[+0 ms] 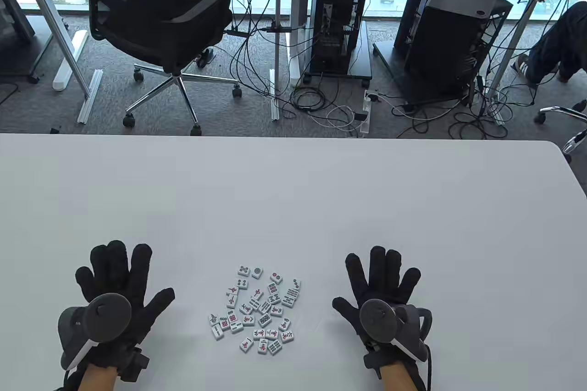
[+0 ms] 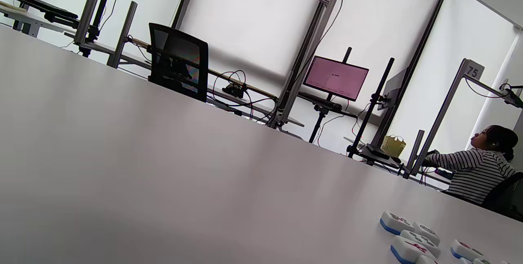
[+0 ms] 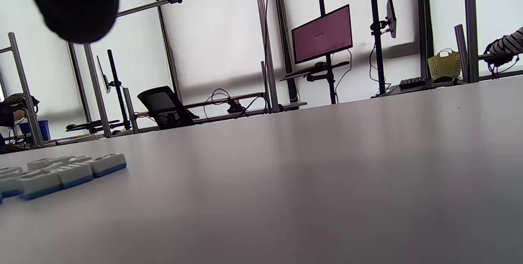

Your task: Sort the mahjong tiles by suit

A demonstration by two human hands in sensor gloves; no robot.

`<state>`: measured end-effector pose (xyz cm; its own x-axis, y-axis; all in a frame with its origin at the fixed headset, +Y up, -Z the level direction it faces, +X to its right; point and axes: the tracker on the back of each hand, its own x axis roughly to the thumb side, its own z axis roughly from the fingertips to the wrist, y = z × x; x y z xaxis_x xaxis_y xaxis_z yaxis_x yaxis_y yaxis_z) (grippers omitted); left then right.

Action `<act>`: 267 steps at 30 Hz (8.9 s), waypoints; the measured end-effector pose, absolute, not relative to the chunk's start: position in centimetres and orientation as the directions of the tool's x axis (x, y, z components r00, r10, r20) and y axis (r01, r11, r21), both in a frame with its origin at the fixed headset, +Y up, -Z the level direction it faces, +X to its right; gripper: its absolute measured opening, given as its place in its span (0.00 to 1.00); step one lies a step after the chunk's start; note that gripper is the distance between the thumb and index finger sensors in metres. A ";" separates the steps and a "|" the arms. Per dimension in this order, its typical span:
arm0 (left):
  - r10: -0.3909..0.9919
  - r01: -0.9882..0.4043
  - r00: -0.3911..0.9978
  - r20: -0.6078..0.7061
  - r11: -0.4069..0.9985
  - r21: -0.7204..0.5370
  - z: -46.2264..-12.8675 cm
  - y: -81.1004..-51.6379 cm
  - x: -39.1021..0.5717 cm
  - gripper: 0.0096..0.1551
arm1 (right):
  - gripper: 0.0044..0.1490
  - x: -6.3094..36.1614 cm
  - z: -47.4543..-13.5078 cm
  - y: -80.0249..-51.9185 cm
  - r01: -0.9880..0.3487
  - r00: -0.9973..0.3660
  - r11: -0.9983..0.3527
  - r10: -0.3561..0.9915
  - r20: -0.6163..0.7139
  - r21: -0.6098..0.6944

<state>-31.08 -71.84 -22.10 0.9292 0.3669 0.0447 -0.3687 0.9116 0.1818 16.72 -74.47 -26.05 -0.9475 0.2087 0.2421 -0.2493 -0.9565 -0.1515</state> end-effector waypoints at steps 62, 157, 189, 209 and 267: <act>0.459 -0.491 0.868 0.189 0.850 0.189 -22.2 -71.5 -30.3 0.49 | 0.37 4.3 -33.7 -76.2 0.055 -0.965 -0.984 -0.009 0.262 0.169; 0.451 -0.469 0.868 0.207 0.882 0.044 -22.5 -71.9 -28.9 0.49 | 0.33 2.1 -35.5 -73.7 0.038 -0.890 -0.994 0.012 0.455 0.100; 0.467 -0.484 0.860 0.205 0.874 0.043 -22.5 -71.7 -29.1 0.49 | 0.34 -0.5 -35.8 -75.7 0.265 -0.840 -0.950 -0.144 0.523 0.165; 0.453 -0.468 0.865 0.215 0.884 0.023 -22.4 -71.9 -28.8 0.49 | 0.35 10.1 -32.8 -74.0 0.182 -0.905 -0.968 -0.095 0.415 0.174; 0.463 -0.474 0.857 0.226 0.881 -0.008 -22.5 -71.8 -28.5 0.49 | 0.36 -0.5 -35.9 -71.9 0.184 -0.893 -0.979 -0.128 0.432 0.091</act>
